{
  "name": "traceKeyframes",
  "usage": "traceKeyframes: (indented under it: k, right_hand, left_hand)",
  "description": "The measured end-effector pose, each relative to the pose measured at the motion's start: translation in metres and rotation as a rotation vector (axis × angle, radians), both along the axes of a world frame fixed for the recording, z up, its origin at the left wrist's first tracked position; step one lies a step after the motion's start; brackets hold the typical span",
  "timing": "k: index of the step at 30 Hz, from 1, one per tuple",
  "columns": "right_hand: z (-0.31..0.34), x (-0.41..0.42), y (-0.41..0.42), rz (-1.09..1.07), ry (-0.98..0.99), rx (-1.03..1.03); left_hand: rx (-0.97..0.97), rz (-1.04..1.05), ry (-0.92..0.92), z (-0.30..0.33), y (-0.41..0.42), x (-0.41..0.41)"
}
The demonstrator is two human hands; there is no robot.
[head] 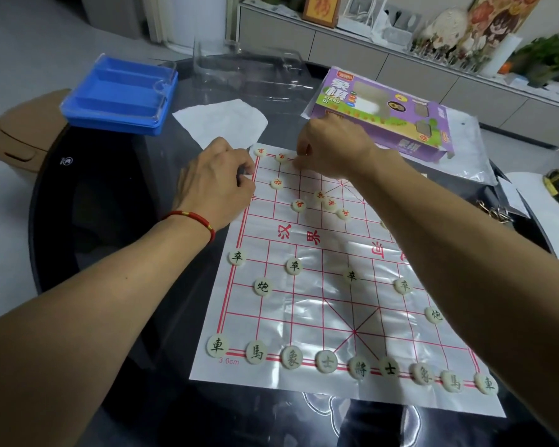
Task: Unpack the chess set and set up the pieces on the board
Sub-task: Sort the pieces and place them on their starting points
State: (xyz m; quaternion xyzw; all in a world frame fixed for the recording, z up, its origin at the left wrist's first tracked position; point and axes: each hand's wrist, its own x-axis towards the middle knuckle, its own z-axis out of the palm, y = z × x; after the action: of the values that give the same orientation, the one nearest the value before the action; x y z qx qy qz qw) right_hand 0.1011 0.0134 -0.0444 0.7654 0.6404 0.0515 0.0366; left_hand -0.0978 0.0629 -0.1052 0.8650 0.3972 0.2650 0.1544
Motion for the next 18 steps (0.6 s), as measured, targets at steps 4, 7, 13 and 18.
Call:
traceKeyframes:
  k: [4, 7, 13, 18]
  right_hand:
    - [-0.001, 0.001, 0.0, -0.002, 0.029, 0.015]
    - [0.0, 0.001, -0.002, 0.008, 0.04, 0.005]
    - [0.012, 0.0, -0.02, 0.023, 0.083, 0.135]
    - [0.021, -0.008, -0.06, 0.073, 0.081, 0.053]
  left_hand:
    - [-0.001, 0.008, 0.005, 0.0, -0.001, 0.001]
    - [0.004, 0.008, 0.015, 0.001, 0.0, 0.001]
    - [0.002, 0.003, 0.016, 0.0, 0.0, 0.0]
    - [0.007, 0.002, -0.002, 0.0, -0.001, 0.0]
